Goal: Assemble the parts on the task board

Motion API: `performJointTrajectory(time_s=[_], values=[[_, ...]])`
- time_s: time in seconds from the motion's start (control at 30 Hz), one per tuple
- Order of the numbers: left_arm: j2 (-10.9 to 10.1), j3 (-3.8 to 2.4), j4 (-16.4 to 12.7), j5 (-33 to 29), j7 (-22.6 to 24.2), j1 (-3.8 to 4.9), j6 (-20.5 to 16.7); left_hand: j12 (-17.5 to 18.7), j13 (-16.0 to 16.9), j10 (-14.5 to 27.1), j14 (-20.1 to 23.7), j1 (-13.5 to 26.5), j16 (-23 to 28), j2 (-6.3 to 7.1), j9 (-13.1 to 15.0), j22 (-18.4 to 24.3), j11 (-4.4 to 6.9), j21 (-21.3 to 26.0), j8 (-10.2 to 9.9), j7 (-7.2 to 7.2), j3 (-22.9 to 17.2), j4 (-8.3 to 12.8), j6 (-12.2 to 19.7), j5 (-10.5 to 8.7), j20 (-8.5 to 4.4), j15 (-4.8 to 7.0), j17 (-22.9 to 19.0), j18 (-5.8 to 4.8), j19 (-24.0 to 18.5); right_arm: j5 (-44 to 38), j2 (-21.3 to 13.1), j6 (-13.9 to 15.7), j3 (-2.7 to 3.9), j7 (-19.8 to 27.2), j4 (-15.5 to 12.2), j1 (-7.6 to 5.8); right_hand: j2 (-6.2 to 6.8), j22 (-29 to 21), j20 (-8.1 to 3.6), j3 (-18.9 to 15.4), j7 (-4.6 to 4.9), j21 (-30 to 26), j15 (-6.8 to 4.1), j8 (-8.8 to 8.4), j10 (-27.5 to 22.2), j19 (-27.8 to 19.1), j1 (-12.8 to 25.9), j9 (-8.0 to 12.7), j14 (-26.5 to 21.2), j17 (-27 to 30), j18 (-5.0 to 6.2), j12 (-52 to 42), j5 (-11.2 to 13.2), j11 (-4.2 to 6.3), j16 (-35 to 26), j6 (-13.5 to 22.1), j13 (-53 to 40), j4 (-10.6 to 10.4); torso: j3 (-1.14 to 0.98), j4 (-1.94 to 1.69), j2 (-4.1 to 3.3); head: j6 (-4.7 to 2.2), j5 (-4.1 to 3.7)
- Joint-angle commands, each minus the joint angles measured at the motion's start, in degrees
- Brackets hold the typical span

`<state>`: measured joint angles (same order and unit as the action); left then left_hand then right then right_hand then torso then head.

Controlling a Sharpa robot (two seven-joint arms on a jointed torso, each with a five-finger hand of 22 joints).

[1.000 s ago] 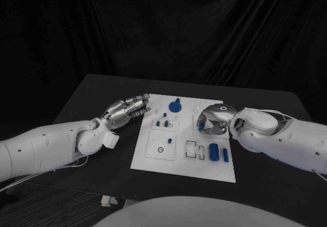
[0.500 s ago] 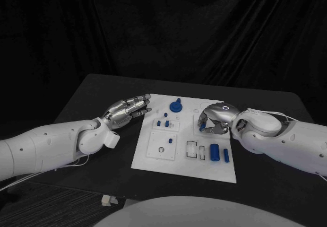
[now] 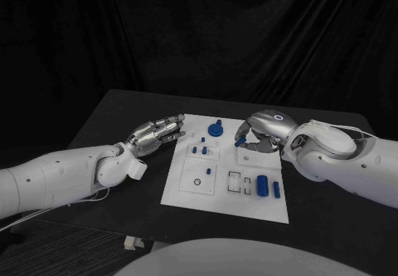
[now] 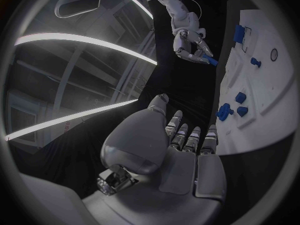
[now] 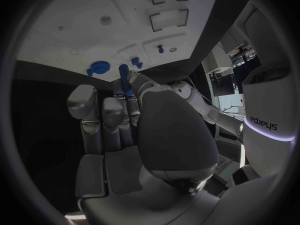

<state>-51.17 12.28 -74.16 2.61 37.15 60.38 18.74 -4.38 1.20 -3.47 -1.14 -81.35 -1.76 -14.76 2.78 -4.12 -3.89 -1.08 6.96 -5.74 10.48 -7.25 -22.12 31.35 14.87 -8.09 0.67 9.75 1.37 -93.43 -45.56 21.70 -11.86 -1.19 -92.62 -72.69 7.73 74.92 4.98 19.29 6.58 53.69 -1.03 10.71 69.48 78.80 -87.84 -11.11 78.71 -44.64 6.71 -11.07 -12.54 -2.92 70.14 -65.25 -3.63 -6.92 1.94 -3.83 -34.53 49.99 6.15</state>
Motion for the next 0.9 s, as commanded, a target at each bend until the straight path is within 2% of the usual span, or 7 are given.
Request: performJointTrajectory(time_s=[0.03,0.13,0.27,0.4,0.53,0.7,0.9], values=[[0.18,-0.06,-0.06,-0.39,0.60,-0.09,0.42,-0.31,0.09,-0.11,-0.22,-0.08,-0.14,-0.66,0.07,-0.10,-0.44,-0.17,0.28,-0.41,-0.09,0.19,0.01,0.21,0.08,-0.02,0.00,0.62,0.36,1.37,1.14,-2.55,-0.03,-0.93,-1.98,-0.36,-0.41,6.58,-0.35,0.23,0.00,-0.24,-0.24,-0.55,0.08,-0.17,-0.33,-0.97,-0.24,-0.02,-0.28,0.45,-0.05,-0.20,-0.21,0.62,-0.02,0.27,0.01,0.04,0.00,0.01,-0.04],[0.25,-0.06,-0.09,-0.38,0.79,-0.11,0.33,-0.27,0.07,-0.05,-0.12,-0.03,-0.04,-0.65,0.05,0.01,-0.52,-0.15,0.26,-0.47,-0.15,0.24,0.14,0.15,0.10,0.16,-0.04,0.62,0.34,0.49,3.18,-3.97,-0.03,-0.51,-2.57,-0.25,-0.31,6.64,-0.31,0.46,0.09,0.00,-0.19,-0.79,0.05,-0.13,-0.53,-0.99,-0.13,-0.40,-0.32,0.78,-0.21,-0.28,-0.05,0.87,-0.04,0.54,0.01,0.03,-0.01,0.01,-0.08],[0.24,-0.06,-0.22,-0.38,1.16,-0.12,-0.02,-0.29,0.07,0.00,0.06,0.17,0.12,-0.56,0.04,0.29,-0.72,-0.05,0.31,-0.60,-0.22,0.28,0.24,0.03,-0.05,0.88,-0.10,0.62,0.22,-1.71,6.51,-5.67,-0.02,-0.13,-1.93,0.44,-0.31,6.65,-0.30,0.56,0.12,0.04,-0.18,-0.86,0.09,-0.12,-0.61,-1.00,-0.08,-0.53,-0.32,0.88,-0.29,-0.29,0.01,0.94,-0.05,0.65,0.01,0.01,0.03,0.01,0.19],[0.03,-0.06,-0.41,-0.38,1.61,-0.12,-0.49,-0.39,0.08,-0.01,0.24,0.75,0.27,-0.40,0.07,0.68,-0.92,0.10,0.48,-0.76,-0.06,-0.01,0.10,-0.15,-0.50,1.59,-0.15,0.64,0.03,-3.78,9.81,-7.01,-0.02,-0.07,-0.41,1.59,-0.22,6.63,-0.27,0.71,0.21,-0.05,-0.14,-1.05,0.10,-0.17,-0.71,-1.01,-0.10,-0.40,-0.30,1.10,-0.36,-0.36,-0.05,1.13,-0.06,0.83,0.05,-0.02,0.06,0.01,0.72],[-0.38,-0.06,-0.59,-0.39,2.05,-0.12,-1.03,-0.52,0.08,0.00,0.52,1.72,0.55,-0.18,0.09,1.43,-1.06,0.37,0.74,-0.87,0.45,-0.86,-0.05,-0.65,-1.60,2.23,-0.25,0.69,-0.35,-4.86,13.20,-8.10,-0.02,0.17,1.77,3.30,-0.19,6.63,-0.24,0.81,0.26,-0.04,-0.09,-1.19,0.04,-0.19,-0.70,-1.01,-0.11,-0.39,-0.30,1.29,-0.40,-0.43,-0.07,1.27,-0.05,0.91,0.00,0.01,-0.04,0.01,1.05],[-0.73,-0.06,-0.72,-0.39,2.24,-0.12,-1.29,-0.55,0.08,0.00,0.56,1.81,0.59,-0.16,0.09,1.59,-1.06,0.42,0.77,-0.88,0.51,-0.96,-0.07,-0.69,-1.72,2.26,-0.27,0.68,-0.42,-7.21,15.41,-8.96,-0.02,0.25,3.04,4.75,-0.05,6.63,-0.19,0.97,0.37,-0.01,-0.02,-1.43,-0.05,-0.20,-0.65,-1.01,-0.05,-0.59,-0.30,1.60,-0.65,-0.54,0.02,1.51,-0.06,1.08,0.02,-0.13,-0.06,0.01,1.01],[-0.66,-0.06,-0.68,-0.39,2.30,-0.13,-1.08,-0.51,0.07,0.03,0.56,1.81,0.60,-0.16,0.09,1.58,-1.05,0.42,0.78,-0.87,0.52,-0.97,-0.08,-0.66,-1.74,2.25,-0.27,0.68,-0.43,-9.51,16.54,-9.37,-0.01,-0.07,3.49,5.56,0.04,6.67,-0.15,1.13,0.43,0.19,0.02,-1.67,0.08,-0.17,-0.67,-1.00,0.02,-0.86,-0.33,1.74,-0.78,-0.56,0.14,1.75,-0.10,1.26,0.04,-0.11,-0.07,0.01,0.93]])
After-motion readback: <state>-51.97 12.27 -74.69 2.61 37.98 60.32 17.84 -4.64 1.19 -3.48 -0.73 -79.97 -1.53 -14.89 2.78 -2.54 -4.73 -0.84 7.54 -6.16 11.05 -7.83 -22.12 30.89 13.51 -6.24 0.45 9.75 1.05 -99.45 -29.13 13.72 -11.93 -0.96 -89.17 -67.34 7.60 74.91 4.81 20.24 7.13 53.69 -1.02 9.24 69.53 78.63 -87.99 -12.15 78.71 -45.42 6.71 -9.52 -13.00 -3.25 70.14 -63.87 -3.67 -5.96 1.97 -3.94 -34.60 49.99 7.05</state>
